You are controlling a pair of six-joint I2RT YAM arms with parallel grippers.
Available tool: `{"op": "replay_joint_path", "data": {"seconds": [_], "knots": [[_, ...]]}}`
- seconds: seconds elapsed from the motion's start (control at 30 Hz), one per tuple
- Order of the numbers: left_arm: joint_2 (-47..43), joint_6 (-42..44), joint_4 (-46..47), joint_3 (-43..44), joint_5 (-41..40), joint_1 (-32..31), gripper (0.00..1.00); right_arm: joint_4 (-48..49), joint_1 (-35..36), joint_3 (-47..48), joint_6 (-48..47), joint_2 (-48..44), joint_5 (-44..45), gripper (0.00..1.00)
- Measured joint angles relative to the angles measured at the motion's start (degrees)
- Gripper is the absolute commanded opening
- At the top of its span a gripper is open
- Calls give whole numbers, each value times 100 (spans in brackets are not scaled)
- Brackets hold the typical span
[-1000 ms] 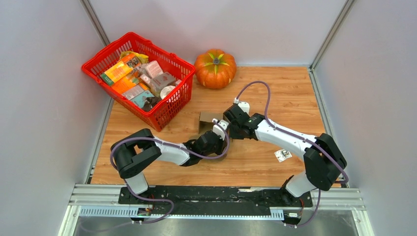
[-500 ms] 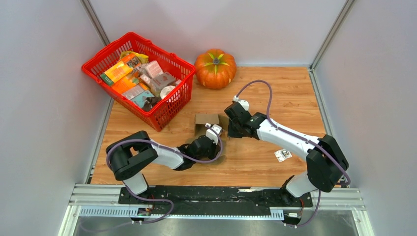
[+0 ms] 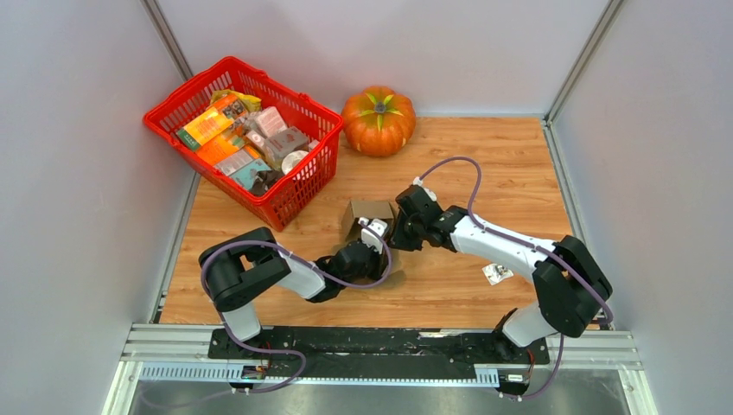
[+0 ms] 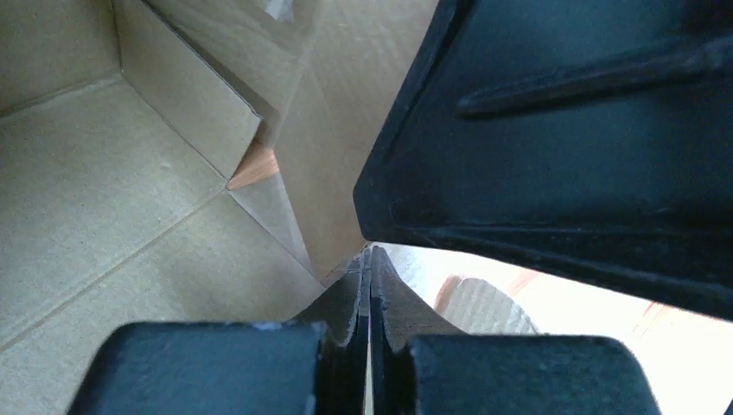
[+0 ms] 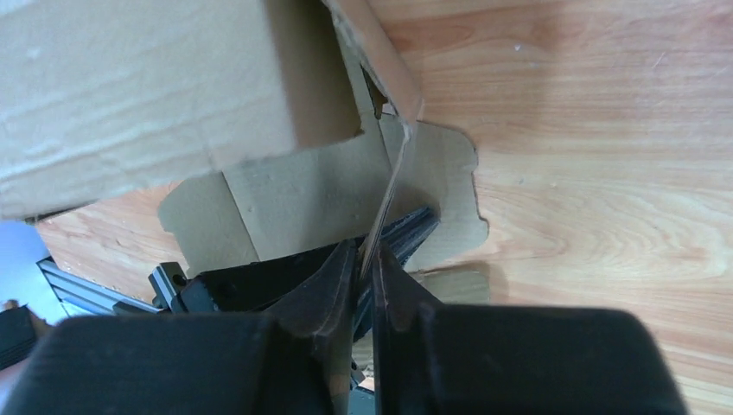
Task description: Fold the paper box
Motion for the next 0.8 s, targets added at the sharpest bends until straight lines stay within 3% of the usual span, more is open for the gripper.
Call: {"op": "replay_joint_path", "data": {"seconds": [0.07, 0.2, 0.3, 0.6, 0.8], "knots": [[2, -2, 105, -63, -2, 0, 0, 61, 0, -52, 79, 42, -68, 26], [2, -11, 289, -179, -2, 0, 0, 173, 4, -50, -201, 96, -155, 51], [0, -46, 417, -264, -2, 0, 0, 168, -17, -66, -717, 4, -153, 57], [0, -66, 503, -313, 28, 4, 0, 164, -984, -437, -2087, -1423, -619, 62], [-4, -66, 553, -354, 46, 4, 0, 525, -1733, -490, -2605, -1294, -507, 58]]}}
